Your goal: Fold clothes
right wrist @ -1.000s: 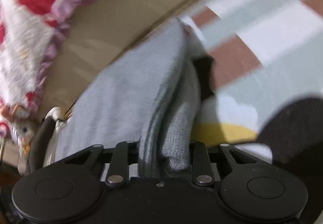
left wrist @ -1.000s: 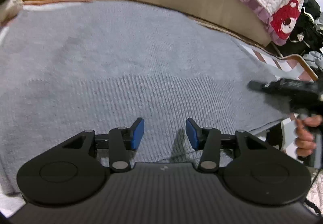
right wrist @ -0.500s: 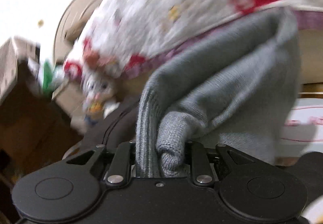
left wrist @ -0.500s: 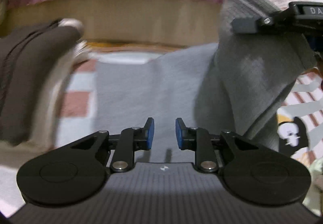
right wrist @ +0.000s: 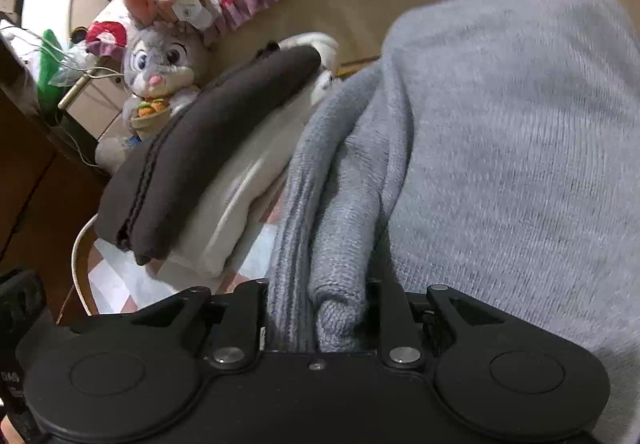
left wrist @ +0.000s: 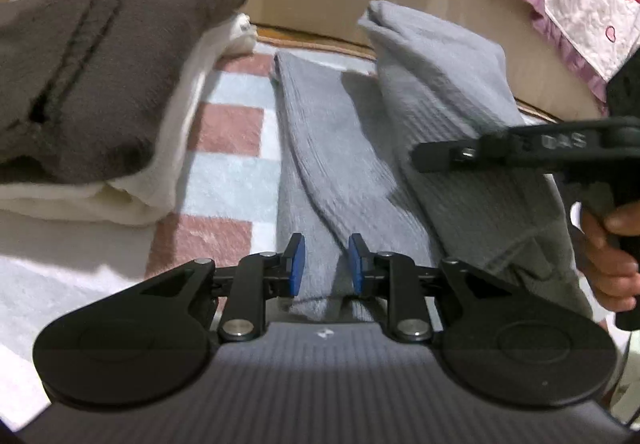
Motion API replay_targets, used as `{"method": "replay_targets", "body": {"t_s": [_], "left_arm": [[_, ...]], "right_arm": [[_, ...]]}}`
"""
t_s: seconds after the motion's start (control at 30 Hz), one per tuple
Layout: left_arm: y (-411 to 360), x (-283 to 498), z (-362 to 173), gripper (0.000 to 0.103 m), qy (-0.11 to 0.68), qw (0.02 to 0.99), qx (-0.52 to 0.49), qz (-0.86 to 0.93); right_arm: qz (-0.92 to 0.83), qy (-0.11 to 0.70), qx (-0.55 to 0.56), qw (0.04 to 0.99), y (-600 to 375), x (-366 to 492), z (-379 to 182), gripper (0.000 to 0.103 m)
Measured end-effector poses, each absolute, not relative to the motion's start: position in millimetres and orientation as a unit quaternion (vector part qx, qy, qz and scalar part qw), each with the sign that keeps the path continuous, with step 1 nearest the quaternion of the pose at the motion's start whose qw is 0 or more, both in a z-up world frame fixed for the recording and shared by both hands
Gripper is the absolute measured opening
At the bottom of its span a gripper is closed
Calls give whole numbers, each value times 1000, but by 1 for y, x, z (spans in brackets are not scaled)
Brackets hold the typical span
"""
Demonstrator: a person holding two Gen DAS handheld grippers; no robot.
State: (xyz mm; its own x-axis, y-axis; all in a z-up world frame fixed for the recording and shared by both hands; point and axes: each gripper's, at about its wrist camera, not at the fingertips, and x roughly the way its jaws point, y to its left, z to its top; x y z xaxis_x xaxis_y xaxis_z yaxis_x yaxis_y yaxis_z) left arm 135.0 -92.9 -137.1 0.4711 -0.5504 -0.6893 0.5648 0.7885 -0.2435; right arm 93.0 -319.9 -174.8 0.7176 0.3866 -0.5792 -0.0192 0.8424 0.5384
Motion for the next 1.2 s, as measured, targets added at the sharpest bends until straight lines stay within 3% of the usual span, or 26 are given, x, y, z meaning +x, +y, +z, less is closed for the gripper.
{"method": "replay_targets", "body": {"t_s": [0.13, 0.27, 0.87, 1.1, 1.2], "left_arm": [[-91, 135, -128, 22, 388, 863, -14, -324], [-90, 141, -128, 21, 399, 855, -50, -327], [-92, 133, -142, 23, 425, 856, -1, -296], [-101, 125, -138, 24, 418, 859, 46, -292], [-104, 121, -136, 26, 416, 859, 65, -292]], "right_arm": [[150, 329, 258, 896, -319, 77, -152, 25], [145, 360, 217, 896, -301, 81, -153, 25], [91, 400, 125, 904, -262, 88, -165, 28], [140, 397, 131, 898, -259, 79, -153, 45], [196, 391, 169, 883, -271, 61, -140, 47]]}}
